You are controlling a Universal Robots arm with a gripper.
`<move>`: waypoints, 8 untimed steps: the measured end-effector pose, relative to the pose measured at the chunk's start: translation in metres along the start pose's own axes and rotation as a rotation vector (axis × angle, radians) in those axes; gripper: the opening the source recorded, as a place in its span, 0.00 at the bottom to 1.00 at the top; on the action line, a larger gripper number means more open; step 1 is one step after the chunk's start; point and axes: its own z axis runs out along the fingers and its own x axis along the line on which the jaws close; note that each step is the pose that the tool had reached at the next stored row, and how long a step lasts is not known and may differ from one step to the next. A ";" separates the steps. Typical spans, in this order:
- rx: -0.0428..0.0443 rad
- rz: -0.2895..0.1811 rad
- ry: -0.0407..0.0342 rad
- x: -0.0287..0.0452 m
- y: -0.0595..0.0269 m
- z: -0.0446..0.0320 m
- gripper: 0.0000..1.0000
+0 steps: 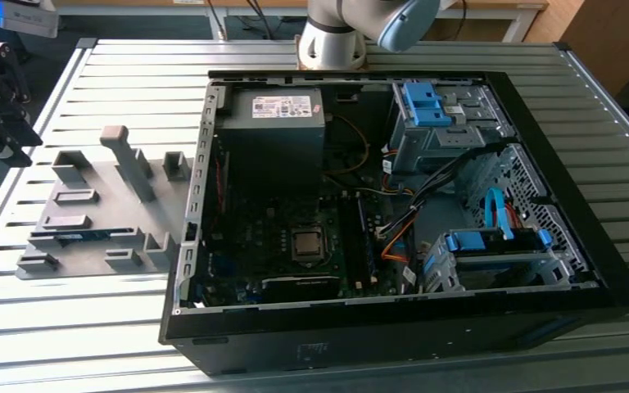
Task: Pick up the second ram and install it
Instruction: 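Pick up the second ram and move it above second insertion slot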
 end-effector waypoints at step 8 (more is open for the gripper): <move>0.0000 0.000 0.0000 0.0000 0.0000 0.0005 0.38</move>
